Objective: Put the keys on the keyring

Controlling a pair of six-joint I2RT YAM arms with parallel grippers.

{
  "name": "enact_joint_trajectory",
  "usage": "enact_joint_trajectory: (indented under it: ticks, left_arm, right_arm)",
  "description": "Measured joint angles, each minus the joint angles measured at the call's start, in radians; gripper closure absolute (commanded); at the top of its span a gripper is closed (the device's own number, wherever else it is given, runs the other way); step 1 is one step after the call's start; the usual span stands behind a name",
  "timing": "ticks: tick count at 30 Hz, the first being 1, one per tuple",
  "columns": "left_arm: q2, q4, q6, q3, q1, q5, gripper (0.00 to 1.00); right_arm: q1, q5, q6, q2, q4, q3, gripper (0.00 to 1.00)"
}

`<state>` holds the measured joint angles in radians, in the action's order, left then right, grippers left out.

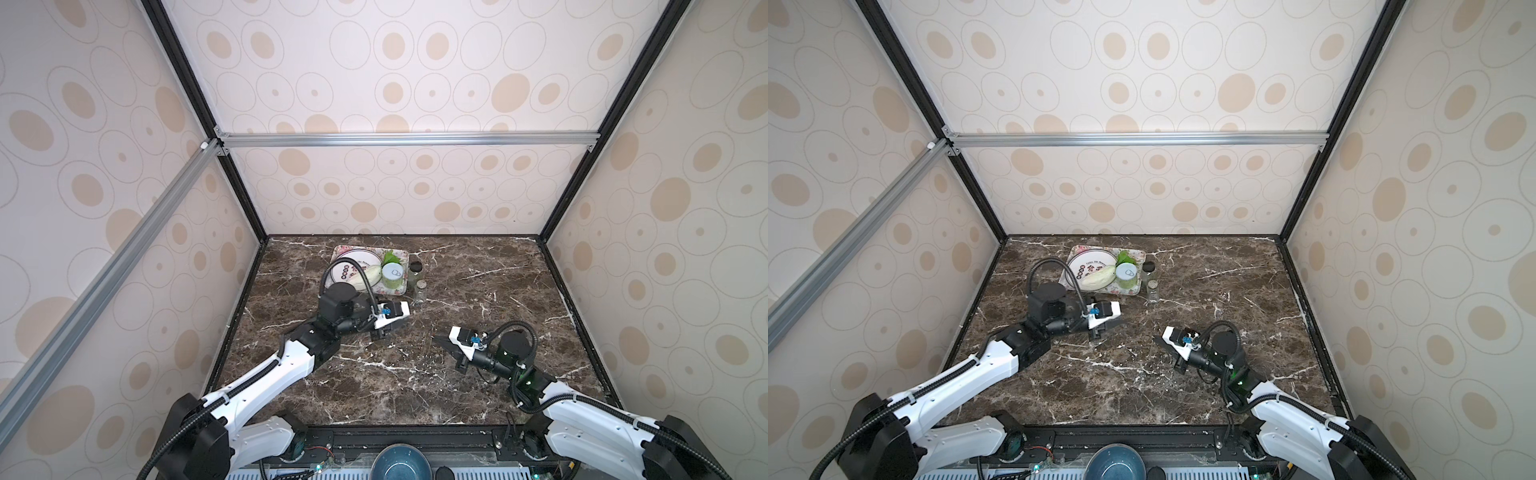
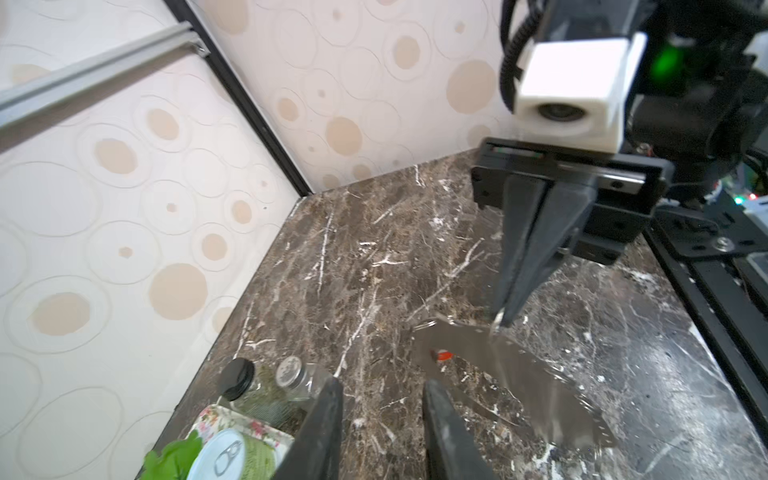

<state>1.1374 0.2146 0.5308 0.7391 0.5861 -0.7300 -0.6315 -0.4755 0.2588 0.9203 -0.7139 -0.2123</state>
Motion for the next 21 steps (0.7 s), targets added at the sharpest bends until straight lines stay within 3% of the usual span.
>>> enact_joint_trajectory:
  ticks: [8, 21]
  left_arm:
    - [0.069, 0.015, -0.014, 0.017, -0.002, -0.153, 0.73]
    - [0.059, 0.0, 0.005, 0.023, -0.002, -0.248, 0.72]
  right_arm:
    - [0.0, -0.038, -0.042, 0.005, -0.22, 0.017, 1.0]
    - [0.0, -0.143, -0.124, 0.178, -0.525, -0.017, 1.0]
